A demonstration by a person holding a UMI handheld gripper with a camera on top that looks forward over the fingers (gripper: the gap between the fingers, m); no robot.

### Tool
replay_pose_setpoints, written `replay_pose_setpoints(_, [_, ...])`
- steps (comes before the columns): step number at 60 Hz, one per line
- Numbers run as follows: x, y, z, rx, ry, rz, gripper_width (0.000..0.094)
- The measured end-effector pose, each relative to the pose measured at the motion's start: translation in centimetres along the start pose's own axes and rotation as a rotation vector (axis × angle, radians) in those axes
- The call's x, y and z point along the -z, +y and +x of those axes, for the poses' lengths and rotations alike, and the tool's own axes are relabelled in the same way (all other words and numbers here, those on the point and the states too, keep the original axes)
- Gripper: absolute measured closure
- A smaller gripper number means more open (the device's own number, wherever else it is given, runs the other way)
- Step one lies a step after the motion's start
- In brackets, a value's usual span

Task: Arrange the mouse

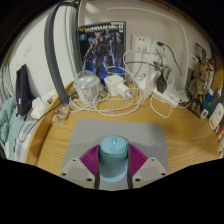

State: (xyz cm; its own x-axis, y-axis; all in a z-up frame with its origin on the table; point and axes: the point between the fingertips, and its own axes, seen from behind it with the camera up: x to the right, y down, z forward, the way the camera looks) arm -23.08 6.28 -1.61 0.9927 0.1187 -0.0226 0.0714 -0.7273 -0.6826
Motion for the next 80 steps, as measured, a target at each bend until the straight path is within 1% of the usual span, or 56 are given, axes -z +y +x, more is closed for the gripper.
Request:
replay_pose_setpoints(5, [-0.1,-0.1,0.0,0.009,0.005,0.024,0.0494])
replay_pose_setpoints(10, [-0.1,-0.1,-0.1,-0.003,-0.011,0.014,0.0435])
replay_pose_setpoints(12, [-0.1,0.0,-0.1,-0.007,-0.016,0.003,0.0388])
replay_pose_setpoints(13, [-0.1,0.0,-0.1,-0.009,-0.018,-0.001,0.0335])
replay_pose_setpoints(15, [0.2,0.0,0.2,-0.018,-0.01,-0.009,0.02])
replay_pose_setpoints(19, [1.3,-1.2,0.9,-0.021,0.013,0.014,0.005])
replay_pose_setpoints(20, [1.7,-1.5,1.2,-0.021,0.02,0.021,0.0068])
replay_pose_setpoints(24, [3.6,-2.9,1.6,-0.029,0.028,0.045,0.0067])
replay_pose_setpoints(32, [9.3,-6.6,2.5,-0.046,-0.003,0.108,0.0063])
replay_pose_setpoints(36, [12.6,-8.2,3.5,-0.05,0.012,0.14,0.0062])
replay_pose_setpoints(45, [19.8,-9.7,6.2,-0.062,0.022,0.193,0.0066])
replay_pose_setpoints(60, [28.3,-8.1,10.6,-0.083,0.012,0.24,0.0076])
replay_pose_setpoints(80, [33.3,-2.8,16.0,-0.106,0.04,0.246,0.0074])
